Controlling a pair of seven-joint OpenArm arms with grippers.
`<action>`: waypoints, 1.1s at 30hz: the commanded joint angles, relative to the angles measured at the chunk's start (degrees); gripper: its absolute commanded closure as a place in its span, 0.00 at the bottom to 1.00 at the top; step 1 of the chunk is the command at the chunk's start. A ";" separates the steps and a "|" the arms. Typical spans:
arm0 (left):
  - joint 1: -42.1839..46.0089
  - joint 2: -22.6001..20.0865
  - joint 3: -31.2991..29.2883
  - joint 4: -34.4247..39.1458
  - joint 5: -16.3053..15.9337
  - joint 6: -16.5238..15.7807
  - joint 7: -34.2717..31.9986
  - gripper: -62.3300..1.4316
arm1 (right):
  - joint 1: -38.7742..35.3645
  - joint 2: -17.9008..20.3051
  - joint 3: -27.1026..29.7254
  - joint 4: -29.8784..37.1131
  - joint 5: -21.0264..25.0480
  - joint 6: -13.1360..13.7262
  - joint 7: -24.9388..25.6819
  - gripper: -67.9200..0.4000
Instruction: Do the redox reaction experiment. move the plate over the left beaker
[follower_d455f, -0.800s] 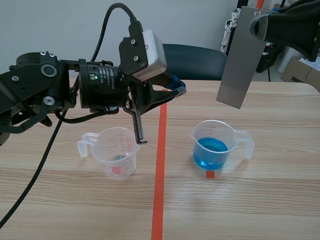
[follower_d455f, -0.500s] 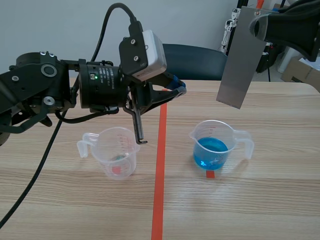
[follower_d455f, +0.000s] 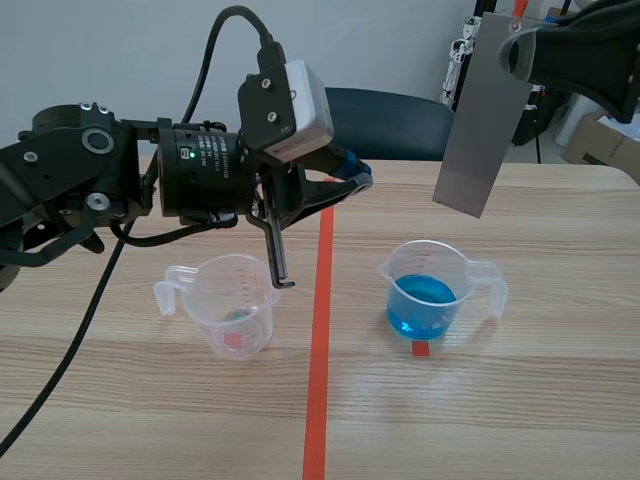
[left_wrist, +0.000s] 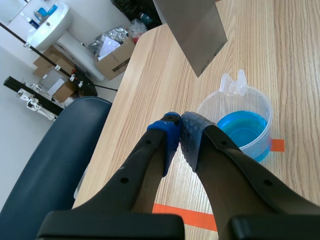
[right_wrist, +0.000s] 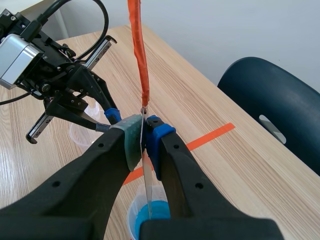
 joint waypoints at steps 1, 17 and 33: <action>-0.92 0.28 0.09 0.37 -0.59 0.50 -0.55 0.91 | 0.68 0.00 0.81 0.31 0.77 -0.02 1.09 0.99; 1.64 -1.64 -0.39 0.37 -0.85 2.27 -2.62 0.91 | 0.68 0.00 0.81 0.31 0.77 -0.02 1.29 0.98; 15.52 -10.38 -12.85 0.50 -2.80 2.47 -13.22 0.91 | 0.70 -0.04 0.81 0.31 0.77 -0.04 1.33 0.99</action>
